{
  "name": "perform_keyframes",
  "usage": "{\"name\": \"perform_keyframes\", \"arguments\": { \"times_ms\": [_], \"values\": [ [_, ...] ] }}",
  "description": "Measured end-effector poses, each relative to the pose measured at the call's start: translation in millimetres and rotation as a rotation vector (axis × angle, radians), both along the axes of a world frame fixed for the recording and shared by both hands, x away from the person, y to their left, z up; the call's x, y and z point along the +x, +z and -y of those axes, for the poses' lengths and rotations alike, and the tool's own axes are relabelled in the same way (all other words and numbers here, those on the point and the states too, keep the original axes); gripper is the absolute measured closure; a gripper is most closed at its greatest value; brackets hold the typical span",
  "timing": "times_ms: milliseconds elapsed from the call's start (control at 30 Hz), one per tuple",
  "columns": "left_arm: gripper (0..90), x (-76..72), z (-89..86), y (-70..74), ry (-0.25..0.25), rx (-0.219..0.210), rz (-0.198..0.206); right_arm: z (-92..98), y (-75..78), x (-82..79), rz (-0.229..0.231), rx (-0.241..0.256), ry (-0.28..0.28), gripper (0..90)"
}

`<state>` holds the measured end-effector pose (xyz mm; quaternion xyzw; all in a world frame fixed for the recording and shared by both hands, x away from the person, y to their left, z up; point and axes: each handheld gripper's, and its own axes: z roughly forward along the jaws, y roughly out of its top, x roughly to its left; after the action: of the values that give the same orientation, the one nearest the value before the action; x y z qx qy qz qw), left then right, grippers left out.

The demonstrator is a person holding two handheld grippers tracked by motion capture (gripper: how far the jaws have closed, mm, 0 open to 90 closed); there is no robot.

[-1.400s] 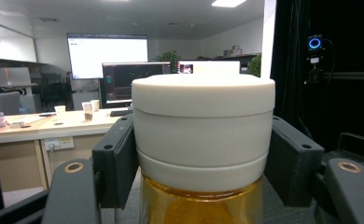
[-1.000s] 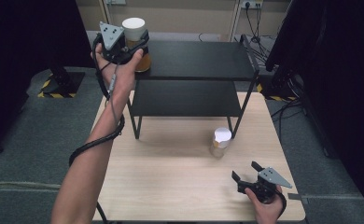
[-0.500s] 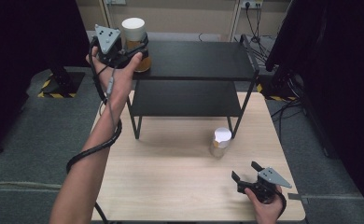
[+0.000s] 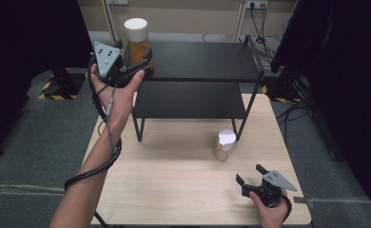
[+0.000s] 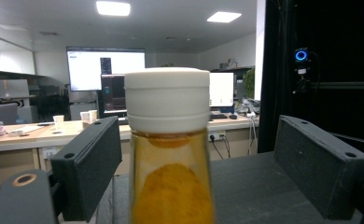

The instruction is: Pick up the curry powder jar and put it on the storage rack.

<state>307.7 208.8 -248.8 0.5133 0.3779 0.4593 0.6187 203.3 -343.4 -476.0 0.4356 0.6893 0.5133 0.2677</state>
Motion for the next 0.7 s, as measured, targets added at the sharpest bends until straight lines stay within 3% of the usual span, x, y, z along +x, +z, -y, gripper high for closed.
{"name": "perform_keyframes", "arguments": {
  "times_ms": [267,700],
  "values": [
    [14.5,-15.3,-2.5,-20.9,-0.029,-0.007,0.005,-0.2,0.1,0.0,-0.002,0.002,0.001,5.2],
    [14.8,-35.4,-5.6,-54.0,-0.06,0.025,0.008,-0.9,0.3,-0.1,-0.001,-0.001,0.002,5.2]
  ]
}}
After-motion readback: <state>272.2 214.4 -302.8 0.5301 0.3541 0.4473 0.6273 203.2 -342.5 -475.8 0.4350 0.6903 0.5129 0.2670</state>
